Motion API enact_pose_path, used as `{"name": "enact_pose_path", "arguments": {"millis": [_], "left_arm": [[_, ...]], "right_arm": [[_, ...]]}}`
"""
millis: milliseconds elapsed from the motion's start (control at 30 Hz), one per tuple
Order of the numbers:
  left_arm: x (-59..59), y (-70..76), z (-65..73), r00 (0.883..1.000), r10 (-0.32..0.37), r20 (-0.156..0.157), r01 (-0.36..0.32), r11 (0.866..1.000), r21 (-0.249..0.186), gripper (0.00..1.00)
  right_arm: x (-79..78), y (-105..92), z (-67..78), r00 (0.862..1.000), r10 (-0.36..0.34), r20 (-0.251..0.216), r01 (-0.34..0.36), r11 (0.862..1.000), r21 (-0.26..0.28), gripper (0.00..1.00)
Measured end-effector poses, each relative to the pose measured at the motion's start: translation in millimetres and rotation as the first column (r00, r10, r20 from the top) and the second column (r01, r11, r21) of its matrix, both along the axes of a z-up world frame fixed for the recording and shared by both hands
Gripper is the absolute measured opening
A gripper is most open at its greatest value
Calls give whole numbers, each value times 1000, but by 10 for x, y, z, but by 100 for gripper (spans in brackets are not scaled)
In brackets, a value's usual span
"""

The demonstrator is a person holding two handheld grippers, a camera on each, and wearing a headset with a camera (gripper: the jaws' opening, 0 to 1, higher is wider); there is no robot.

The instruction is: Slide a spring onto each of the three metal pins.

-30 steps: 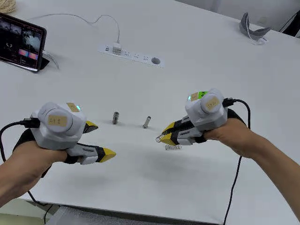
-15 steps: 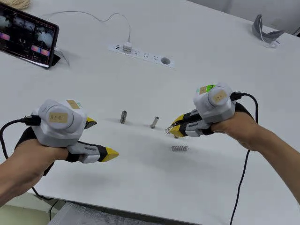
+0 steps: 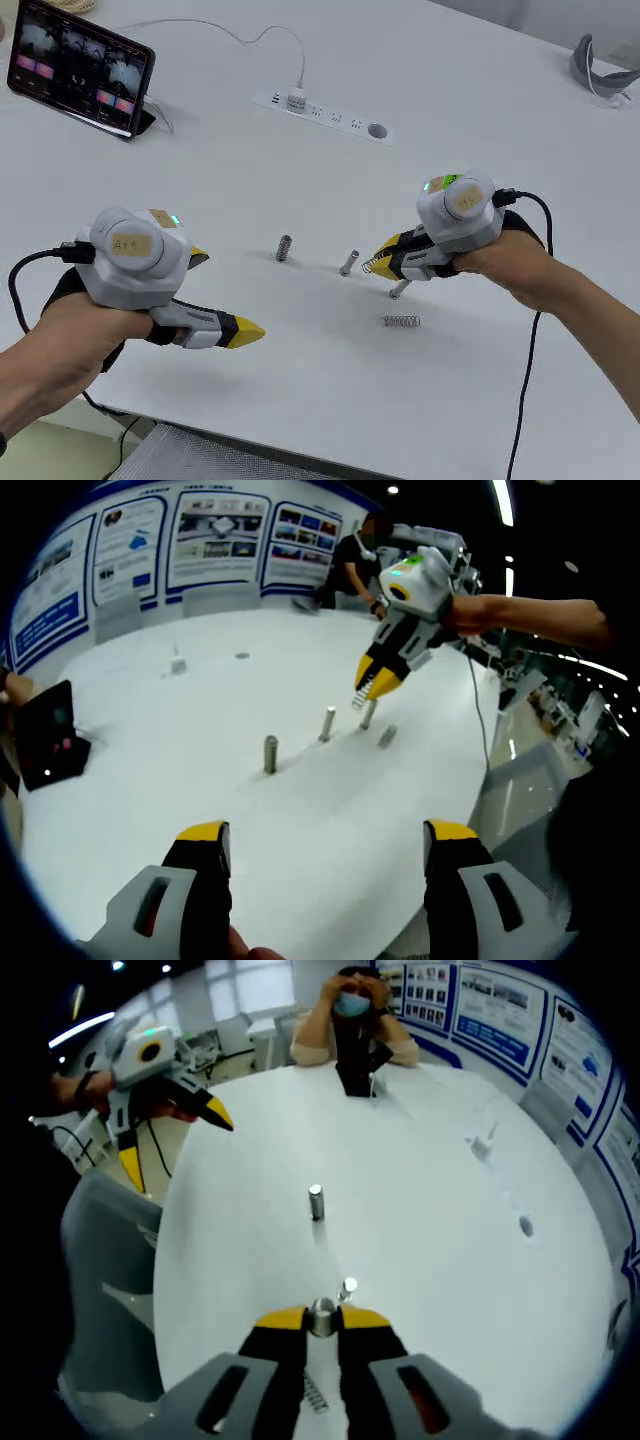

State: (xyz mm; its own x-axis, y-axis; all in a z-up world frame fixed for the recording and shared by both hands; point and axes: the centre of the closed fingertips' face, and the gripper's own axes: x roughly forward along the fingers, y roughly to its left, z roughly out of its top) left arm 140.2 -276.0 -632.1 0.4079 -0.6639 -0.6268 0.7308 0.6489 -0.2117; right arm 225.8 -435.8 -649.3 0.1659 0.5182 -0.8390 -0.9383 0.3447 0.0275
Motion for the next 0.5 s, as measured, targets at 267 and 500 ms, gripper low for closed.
{"name": "enact_pose_path", "arguments": {"millis": [267,500], "left_arm": [[-12,86,6,1000,20,-6,-20,1000,-1,82],[-20,145,-11,999,36,-13,-36,999,2,82]], "right_arm": [[101,46,40,1000,6,9,-6,1000,-2,13],[145,64,5,1000,16,3,-16,1000,-10,13]]}}
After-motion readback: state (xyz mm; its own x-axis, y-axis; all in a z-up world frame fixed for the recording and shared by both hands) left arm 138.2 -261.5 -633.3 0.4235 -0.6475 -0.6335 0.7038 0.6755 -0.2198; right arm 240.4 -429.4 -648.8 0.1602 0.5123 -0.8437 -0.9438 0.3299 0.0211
